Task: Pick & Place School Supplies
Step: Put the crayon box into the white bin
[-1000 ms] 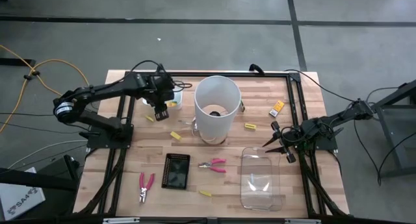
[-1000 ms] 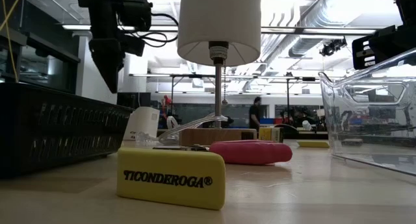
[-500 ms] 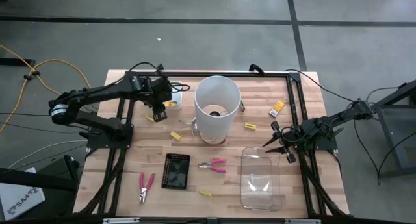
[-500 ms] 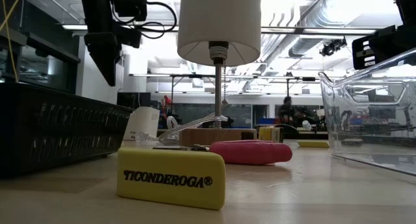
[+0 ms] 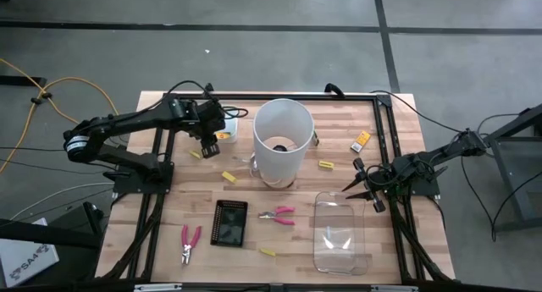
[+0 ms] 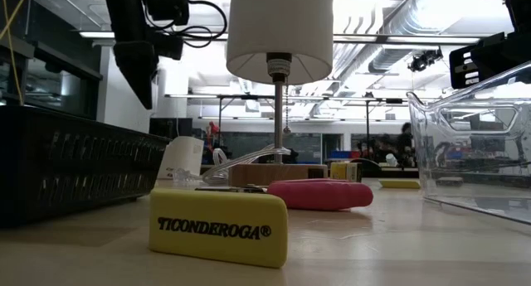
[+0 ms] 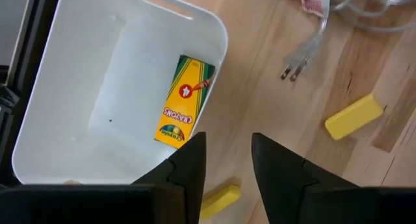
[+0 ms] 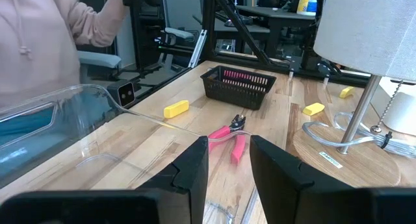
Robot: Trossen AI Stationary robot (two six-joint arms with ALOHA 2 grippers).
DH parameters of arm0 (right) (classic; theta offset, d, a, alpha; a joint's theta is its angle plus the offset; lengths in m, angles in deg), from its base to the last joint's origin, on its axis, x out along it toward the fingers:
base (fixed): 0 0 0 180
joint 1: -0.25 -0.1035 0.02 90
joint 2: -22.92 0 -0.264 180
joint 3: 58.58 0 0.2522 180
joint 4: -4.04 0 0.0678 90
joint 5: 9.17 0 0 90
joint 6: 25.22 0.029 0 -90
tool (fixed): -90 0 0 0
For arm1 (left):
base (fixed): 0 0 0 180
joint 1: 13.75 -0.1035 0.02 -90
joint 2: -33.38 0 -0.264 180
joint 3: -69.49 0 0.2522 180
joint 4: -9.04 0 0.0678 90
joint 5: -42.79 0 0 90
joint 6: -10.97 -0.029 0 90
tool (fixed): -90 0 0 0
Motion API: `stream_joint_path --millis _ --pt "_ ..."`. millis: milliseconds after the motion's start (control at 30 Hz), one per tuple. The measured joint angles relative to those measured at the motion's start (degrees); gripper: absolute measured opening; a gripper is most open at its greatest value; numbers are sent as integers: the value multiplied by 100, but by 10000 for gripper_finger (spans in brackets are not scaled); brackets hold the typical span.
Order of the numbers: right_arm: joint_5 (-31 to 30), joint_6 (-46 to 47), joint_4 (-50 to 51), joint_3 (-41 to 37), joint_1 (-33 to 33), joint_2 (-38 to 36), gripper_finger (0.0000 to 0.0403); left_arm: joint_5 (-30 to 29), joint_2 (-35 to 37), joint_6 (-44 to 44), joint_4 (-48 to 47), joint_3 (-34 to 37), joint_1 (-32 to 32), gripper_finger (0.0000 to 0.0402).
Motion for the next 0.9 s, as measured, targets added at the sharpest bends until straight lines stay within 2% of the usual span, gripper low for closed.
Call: stream_joint_path --millis 500,767,900 --pt "1 -1 0 -2 -1 0 105 1 0 17 106 0 -2 117" --pt "-7 -860 -67 -1 -1 0 105 3 0 17 106 0 -2 117" --pt "-7 -890 -70 0 0 0 105 3 0 15 106 0 -2 117"
